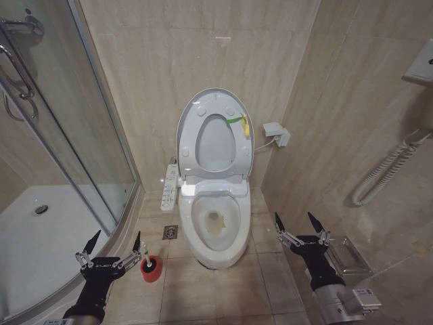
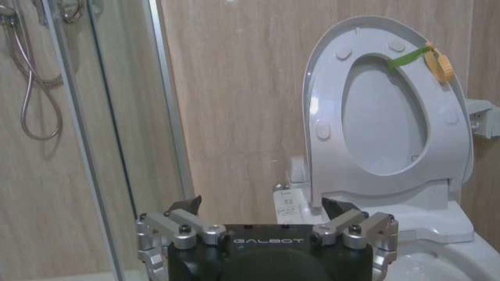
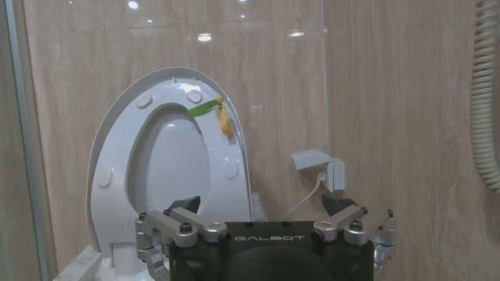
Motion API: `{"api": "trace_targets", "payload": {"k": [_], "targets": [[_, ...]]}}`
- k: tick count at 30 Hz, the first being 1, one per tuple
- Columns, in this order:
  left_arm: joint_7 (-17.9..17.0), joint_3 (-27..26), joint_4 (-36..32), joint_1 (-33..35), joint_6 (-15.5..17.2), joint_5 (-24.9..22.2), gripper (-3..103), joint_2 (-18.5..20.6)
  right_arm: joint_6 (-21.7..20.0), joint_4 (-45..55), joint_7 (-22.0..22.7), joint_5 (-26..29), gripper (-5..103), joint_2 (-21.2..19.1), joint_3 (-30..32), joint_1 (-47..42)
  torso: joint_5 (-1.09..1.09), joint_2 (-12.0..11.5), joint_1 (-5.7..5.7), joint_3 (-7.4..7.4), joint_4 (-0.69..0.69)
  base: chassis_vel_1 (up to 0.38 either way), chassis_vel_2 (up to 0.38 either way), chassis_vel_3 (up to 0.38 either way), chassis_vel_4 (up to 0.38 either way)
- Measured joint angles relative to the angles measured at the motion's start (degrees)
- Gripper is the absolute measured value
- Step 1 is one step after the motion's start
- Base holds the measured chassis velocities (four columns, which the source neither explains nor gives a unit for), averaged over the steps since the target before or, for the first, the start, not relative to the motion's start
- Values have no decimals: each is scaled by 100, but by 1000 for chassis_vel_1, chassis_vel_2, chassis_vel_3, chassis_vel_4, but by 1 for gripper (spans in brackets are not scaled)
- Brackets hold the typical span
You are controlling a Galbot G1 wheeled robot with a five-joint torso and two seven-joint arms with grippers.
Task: Open the toilet lid, clean the toilet bowl with a toilet brush, close the toilet lid, and flush.
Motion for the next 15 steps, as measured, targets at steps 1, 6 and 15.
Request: {"api": "trace_targets", "payload": {"k": [1,6,15], "targets": [[0,0,0,0,0,0,100,0,-1,0,1,-1,100,0,-1,1,0,0,0,0,0,0,0,0,0],[0,0,0,0,0,0,100,0,-3,0,3,-3,100,-2,-3,5,0,0,0,0,0,0,0,0,0],[0,0,0,0,0,0,100,0,-6,-7,7,-5,100,-4,-5,9,0,0,0,0,0,0,0,0,0]]}}
